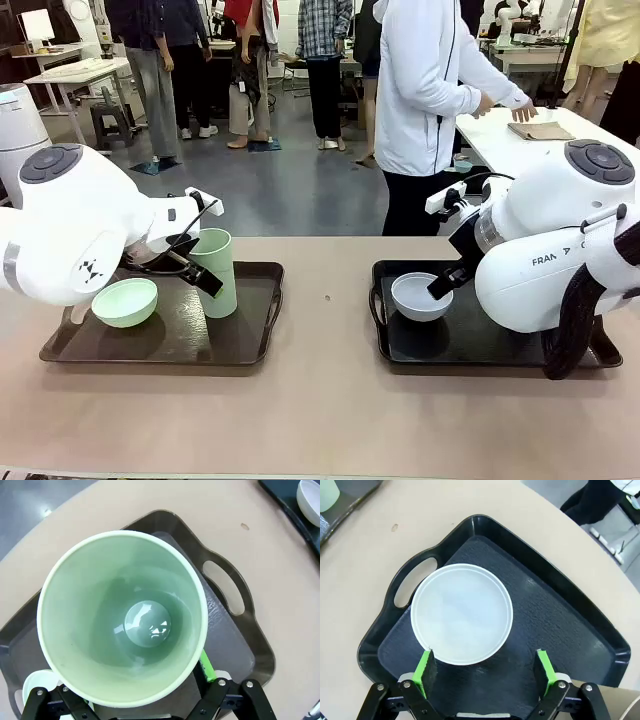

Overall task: Set up a tray with a mat and arrange the tableware.
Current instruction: Pick up the Picnic Bowl and Reusable plastic cup from the Handle tray in front of the human's position and hold them in the air.

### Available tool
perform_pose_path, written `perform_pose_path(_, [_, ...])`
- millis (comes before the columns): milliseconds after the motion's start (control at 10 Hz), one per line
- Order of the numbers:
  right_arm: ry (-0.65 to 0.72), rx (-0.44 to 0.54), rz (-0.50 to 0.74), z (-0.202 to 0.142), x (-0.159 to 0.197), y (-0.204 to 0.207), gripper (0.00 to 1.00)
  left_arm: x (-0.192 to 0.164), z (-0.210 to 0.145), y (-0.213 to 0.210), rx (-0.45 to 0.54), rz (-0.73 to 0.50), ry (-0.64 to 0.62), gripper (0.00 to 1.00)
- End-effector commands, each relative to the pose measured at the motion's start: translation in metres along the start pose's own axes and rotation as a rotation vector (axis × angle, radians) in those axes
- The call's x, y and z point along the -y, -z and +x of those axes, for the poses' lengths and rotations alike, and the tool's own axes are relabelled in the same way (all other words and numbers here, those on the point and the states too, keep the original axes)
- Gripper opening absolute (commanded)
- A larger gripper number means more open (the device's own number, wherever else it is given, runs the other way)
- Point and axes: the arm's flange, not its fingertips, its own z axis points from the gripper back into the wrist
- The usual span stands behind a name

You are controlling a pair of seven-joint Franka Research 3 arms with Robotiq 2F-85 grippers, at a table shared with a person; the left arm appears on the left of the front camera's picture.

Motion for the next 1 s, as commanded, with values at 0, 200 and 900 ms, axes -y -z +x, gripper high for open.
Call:
perform_pose_path(0, [0.000, 0.000, 0.000, 0.0000, 0.0000, 0.0000, 1.00, -0.0001, 0.0001, -0.0001, 0.001, 0.000, 0.000, 1.00])
perform_pose_path(200, [0.000, 0.000, 0.000, 0.0000, 0.0000, 0.0000, 1.00, -0.0001, 0.0001, -0.0001, 0.001, 0.000, 0.000, 1.00])
perform_pose_path(900, [0.000, 0.000, 0.000, 0.0000, 0.0000, 0.0000, 1.00, -0.0001, 0.0001, -0.0001, 0.001, 0.000, 0.000, 1.00])
